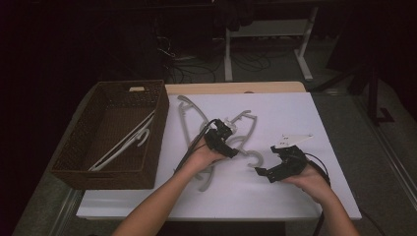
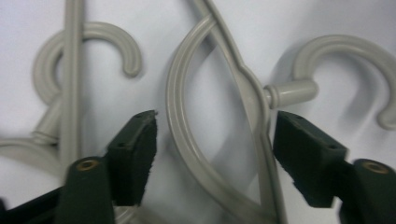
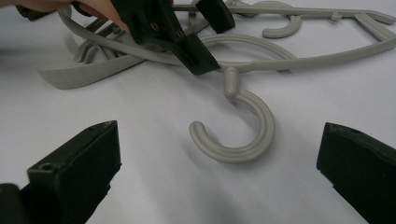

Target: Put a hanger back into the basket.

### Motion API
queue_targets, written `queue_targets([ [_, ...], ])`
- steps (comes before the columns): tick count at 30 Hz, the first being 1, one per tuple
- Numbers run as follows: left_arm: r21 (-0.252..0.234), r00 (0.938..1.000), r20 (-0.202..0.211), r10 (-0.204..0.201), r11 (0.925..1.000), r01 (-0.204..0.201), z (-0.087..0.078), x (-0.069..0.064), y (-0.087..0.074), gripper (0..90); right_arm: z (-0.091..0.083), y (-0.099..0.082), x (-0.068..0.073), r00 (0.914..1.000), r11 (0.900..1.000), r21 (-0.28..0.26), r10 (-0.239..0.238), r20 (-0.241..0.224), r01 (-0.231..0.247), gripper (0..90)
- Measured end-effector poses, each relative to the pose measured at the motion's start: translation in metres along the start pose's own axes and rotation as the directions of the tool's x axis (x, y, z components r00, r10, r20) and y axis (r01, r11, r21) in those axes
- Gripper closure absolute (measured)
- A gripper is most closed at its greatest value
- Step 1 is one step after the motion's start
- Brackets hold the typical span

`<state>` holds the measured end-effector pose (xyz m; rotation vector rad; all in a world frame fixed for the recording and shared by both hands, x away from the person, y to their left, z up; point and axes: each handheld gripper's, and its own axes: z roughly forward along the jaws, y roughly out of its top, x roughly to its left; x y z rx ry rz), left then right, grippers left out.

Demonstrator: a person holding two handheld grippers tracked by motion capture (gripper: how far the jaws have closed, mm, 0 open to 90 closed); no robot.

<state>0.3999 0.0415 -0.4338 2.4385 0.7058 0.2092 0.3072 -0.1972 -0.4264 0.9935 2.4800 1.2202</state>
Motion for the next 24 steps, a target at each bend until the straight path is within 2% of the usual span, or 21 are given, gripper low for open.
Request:
queue_targets([
  [2,-0.021,1.0,0.009,0.003,0.9998,-0.002,-0.011,-0.001,-0.003,28.3,-0.001,0.0,0.0,1.0,1.0,-0.002,0.003,0.0,-0.003,0.0],
  [4,-0.023,0.9997,0.021,0.014,0.9996,-0.013,-0.022,-0.002,-0.008,28.9,-0.001,0.0,0.0,1.0,1.0,-0.004,0.004,0.0,-0.004,0.0],
  [7,-0.02,0.9979,0.059,0.026,0.9995,-0.025,-0.034,-0.007,-0.018,34.9,-0.001,0.0,0.0,1.0,1.0,-0.001,0.003,0.002,-0.003,0.0],
  [9,-0.012,0.997,0.069,0.035,0.9993,-0.035,-0.037,-0.01,-0.024,40.7,0.0,0.0,0.0,1.0,1.0,0.002,0.001,0.004,-0.001,0.0],
  [11,0.006,0.996,0.081,0.037,0.9993,-0.037,-0.035,-0.011,-0.028,45.2,0.0,0.0,0.0,1.0,1.0,0.002,0.001,0.003,-0.001,0.0],
  [14,0.036,0.9963,0.078,0.036,0.9986,-0.039,-0.028,-0.013,-0.032,50.1,0.0,0.0,0.0,1.0,1.0,0.002,0.001,0.004,-0.001,0.0],
  [19,0.056,0.9966,0.079,0.026,0.998,-0.031,-0.018,-0.016,-0.035,56.0,0.0,0.0,0.0,1.0,1.0,0.003,0.006,0.002,-0.006,0.0],
  [24,0.076,0.998,0.034,0.054,0.9955,-0.057,-0.014,-0.02,-0.034,63.8,-0.001,-0.001,-0.001,1.0,1.0,0.001,0.006,0.002,-0.006,0.0],
])
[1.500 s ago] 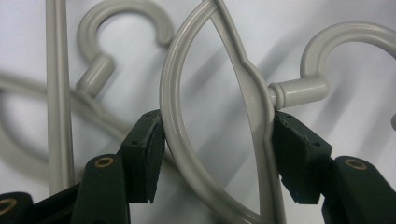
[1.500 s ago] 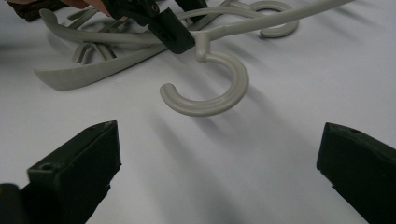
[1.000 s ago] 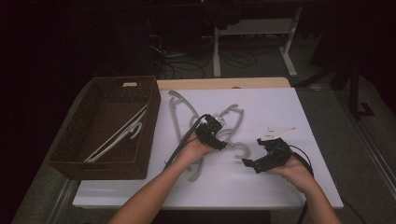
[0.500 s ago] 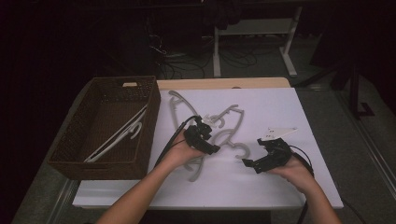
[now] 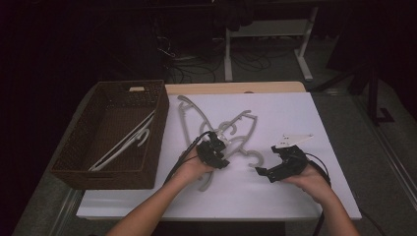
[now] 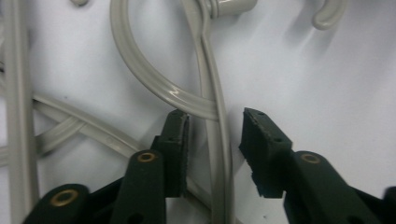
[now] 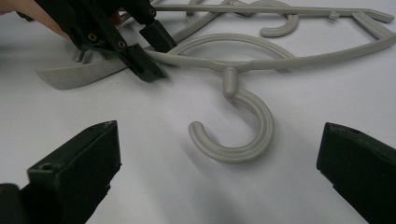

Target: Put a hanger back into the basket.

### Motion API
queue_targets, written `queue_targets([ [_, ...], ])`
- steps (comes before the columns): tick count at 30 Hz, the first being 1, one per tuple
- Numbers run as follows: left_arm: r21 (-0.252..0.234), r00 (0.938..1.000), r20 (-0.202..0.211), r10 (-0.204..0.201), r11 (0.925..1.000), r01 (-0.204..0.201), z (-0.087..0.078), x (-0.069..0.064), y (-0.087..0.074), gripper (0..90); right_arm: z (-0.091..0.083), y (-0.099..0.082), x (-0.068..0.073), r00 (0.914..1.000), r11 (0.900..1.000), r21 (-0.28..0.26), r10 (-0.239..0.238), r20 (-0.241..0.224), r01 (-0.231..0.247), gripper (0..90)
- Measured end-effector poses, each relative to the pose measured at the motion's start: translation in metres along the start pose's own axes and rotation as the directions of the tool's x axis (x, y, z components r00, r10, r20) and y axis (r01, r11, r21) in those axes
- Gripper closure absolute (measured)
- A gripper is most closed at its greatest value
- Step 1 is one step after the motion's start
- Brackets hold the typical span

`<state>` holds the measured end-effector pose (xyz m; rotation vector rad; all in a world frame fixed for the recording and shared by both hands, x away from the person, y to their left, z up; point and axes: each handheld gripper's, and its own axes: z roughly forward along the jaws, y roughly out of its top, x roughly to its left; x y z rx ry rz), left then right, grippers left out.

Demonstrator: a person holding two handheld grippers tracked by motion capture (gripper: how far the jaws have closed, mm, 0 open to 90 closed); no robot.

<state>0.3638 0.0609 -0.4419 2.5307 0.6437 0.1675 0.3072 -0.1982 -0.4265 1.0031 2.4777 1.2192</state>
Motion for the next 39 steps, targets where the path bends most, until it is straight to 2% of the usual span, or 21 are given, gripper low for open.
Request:
queue_targets([
  [5,-0.001,0.9997,-0.023,-0.011,0.9999,0.011,0.0,0.001,0.0,75.8,0.001,0.0,0.001,1.0,1.0,0.001,-0.005,0.0,0.005,0.0],
  [7,-0.006,0.9996,-0.019,-0.021,0.9998,0.021,0.0,0.002,0.0,80.8,0.001,0.0,0.001,1.0,1.0,0.001,-0.005,0.0,0.005,0.0],
  [12,-0.018,0.999,-0.02,-0.041,0.999,0.041,-0.002,0.004,0.003,81.6,0.0,0.0,0.001,1.0,1.0,-0.004,-0.001,-0.001,0.001,0.0],
  [18,-0.057,0.9979,-0.03,-0.057,0.9968,0.055,-0.021,0.009,0.012,81.9,-0.003,0.0,0.0,1.0,0.9999,-0.011,0.002,0.001,-0.002,0.0],
  [25,-0.103,0.9959,-0.049,-0.076,0.9922,0.07,-0.057,0.02,0.024,81.9,-0.007,-0.001,-0.001,0.9999,0.9994,-0.031,0.013,0.007,-0.013,0.0],
  [32,-0.141,0.9956,-0.073,-0.058,0.9889,0.047,-0.107,0.024,0.036,82.0,-0.005,-0.002,-0.001,1.0,0.9997,-0.021,0.008,0.005,-0.008,0.0],
  [39,-0.17,0.9961,-0.066,-0.058,0.9844,0.046,-0.155,0.037,0.03,82.0,-0.004,-0.003,-0.001,0.9999,0.9997,-0.02,0.012,0.003,-0.012,0.0],
])
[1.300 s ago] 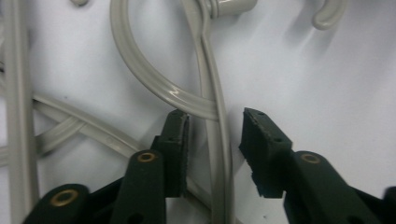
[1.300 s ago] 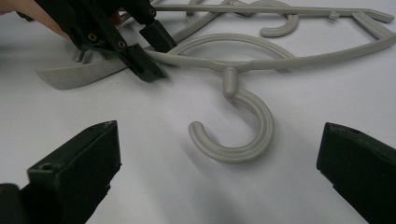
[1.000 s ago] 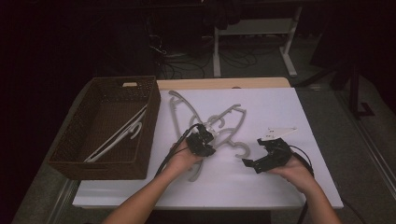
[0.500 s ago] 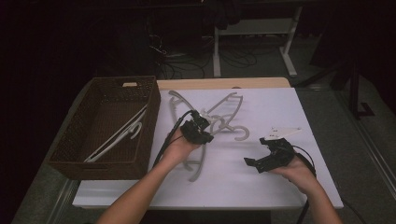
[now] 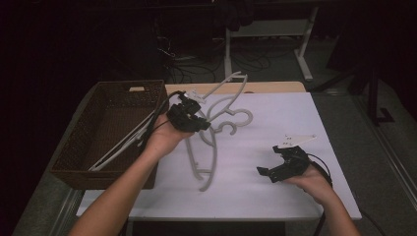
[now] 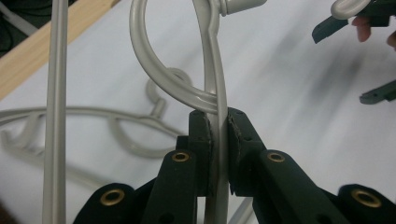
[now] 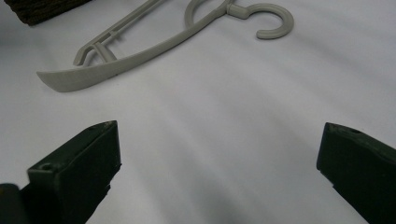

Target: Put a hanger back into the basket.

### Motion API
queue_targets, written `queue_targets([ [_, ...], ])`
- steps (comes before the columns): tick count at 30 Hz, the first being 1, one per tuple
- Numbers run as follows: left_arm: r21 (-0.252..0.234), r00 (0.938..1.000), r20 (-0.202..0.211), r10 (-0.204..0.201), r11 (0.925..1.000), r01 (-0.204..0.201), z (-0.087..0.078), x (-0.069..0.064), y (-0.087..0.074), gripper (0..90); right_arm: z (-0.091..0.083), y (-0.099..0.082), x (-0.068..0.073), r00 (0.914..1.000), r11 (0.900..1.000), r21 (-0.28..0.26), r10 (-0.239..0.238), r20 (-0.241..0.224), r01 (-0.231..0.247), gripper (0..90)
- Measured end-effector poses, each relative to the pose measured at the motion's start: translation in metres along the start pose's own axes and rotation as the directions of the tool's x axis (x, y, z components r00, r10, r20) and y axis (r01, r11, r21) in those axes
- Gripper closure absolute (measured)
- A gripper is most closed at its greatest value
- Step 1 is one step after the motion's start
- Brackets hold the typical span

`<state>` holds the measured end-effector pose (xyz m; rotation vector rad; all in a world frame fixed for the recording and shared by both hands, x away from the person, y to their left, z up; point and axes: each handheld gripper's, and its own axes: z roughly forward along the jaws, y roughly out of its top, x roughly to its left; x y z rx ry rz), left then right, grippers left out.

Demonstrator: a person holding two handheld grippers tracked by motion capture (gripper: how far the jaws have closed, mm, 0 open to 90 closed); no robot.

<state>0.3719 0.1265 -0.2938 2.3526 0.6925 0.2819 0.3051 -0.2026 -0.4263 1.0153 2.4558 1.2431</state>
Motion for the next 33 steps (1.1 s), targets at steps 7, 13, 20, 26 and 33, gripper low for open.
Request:
queue_targets([
  [7,-0.022,0.9995,0.008,-0.032,0.9992,0.032,-0.047,0.028,-0.02,82.0,0.001,-0.001,-0.001,1.0,1.0,0.001,0.004,-0.002,-0.004,0.0],
  [13,-0.044,0.9976,-0.005,-0.068,0.9967,0.068,-0.081,0.052,-0.046,82.0,0.002,0.0,0.0,1.0,1.0,-0.001,0.007,0.002,-0.007,0.0],
  [20,-0.058,0.9951,-0.035,-0.092,0.9942,0.09,-0.117,0.078,-0.082,82.0,0.002,0.0,-0.001,0.9998,0.9998,-0.004,0.02,0.009,-0.02,0.0],
  [26,-0.065,0.9906,-0.057,-0.125,0.9905,0.121,-0.136,0.097,-0.116,82.0,0.003,0.0,-0.001,0.9997,0.9998,0.003,0.022,0.015,-0.022,0.0],
  [33,-0.051,0.9816,-0.046,-0.185,0.9818,0.183,-0.135,0.115,-0.152,82.0,0.006,0.001,0.0,0.9996,0.9997,0.009,0.023,0.017,-0.023,0.0],
])
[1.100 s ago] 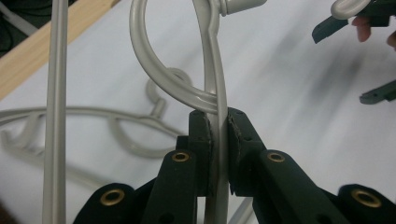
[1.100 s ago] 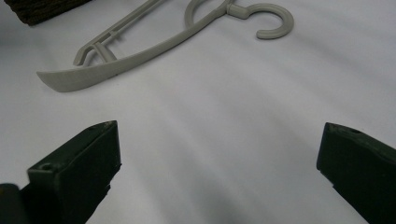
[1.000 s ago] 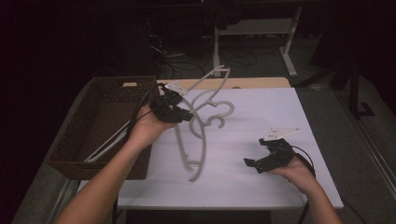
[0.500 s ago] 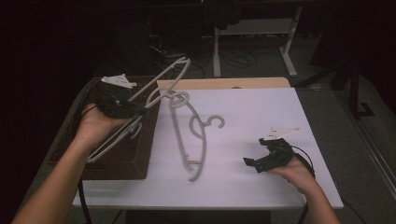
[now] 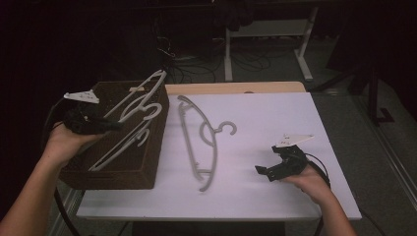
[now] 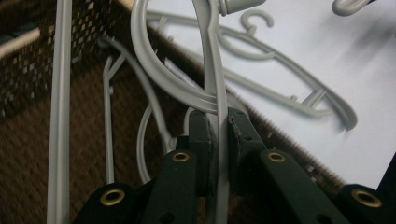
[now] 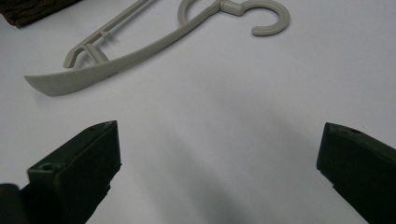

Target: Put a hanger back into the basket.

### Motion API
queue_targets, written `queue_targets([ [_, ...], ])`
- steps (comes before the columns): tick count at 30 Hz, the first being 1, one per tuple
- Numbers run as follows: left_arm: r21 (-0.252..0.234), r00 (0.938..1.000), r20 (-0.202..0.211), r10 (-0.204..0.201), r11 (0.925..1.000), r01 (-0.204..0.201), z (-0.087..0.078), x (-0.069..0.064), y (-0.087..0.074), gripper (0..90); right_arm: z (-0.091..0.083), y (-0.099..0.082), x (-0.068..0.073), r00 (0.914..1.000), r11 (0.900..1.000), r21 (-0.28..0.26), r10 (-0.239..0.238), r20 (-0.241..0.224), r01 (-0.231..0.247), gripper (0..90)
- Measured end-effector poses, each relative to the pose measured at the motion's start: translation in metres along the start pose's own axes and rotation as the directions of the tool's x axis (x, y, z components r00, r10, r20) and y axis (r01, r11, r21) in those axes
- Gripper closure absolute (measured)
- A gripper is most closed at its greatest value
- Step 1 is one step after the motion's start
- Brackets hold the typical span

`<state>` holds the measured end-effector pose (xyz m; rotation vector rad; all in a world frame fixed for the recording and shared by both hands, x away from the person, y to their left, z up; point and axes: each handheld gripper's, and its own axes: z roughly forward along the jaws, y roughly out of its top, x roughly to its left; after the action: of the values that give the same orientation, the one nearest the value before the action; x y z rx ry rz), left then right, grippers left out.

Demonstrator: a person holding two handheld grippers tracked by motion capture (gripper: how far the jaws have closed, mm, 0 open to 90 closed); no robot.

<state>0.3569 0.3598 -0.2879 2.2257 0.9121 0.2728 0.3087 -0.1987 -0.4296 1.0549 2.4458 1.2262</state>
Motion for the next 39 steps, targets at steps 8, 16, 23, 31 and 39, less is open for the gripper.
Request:
queue_targets([
  [8,0.022,0.9981,0.009,-0.061,0.9979,0.061,0.008,0.02,-0.028,81.9,0.0,-0.001,-0.001,1.0,1.0,0.003,0.007,0.001,-0.007,0.0],
  [16,0.061,0.993,0.029,-0.115,0.9917,0.113,0.023,0.037,-0.045,81.8,0.0,0.0,-0.001,1.0,1.0,0.001,0.006,0.003,-0.006,0.0],
  [23,0.132,0.9888,0.037,-0.144,0.9815,0.138,0.038,0.045,-0.055,81.6,-0.003,-0.001,-0.002,0.9999,0.9999,-0.007,0.011,0.007,-0.011,0.0],
  [31,0.18,0.9902,-0.009,-0.139,0.9739,0.139,0.047,0.046,-0.06,68.1,-0.001,-0.001,-0.002,0.9999,1.0,-0.001,0.009,0.005,-0.009,0.0],
  [39,0.085,0.9888,-0.009,-0.149,0.9852,0.149,0.034,0.047,-0.057,42.3,-0.003,-0.001,-0.003,0.9999,0.9999,-0.007,0.01,0.005,-0.01,0.0],
])
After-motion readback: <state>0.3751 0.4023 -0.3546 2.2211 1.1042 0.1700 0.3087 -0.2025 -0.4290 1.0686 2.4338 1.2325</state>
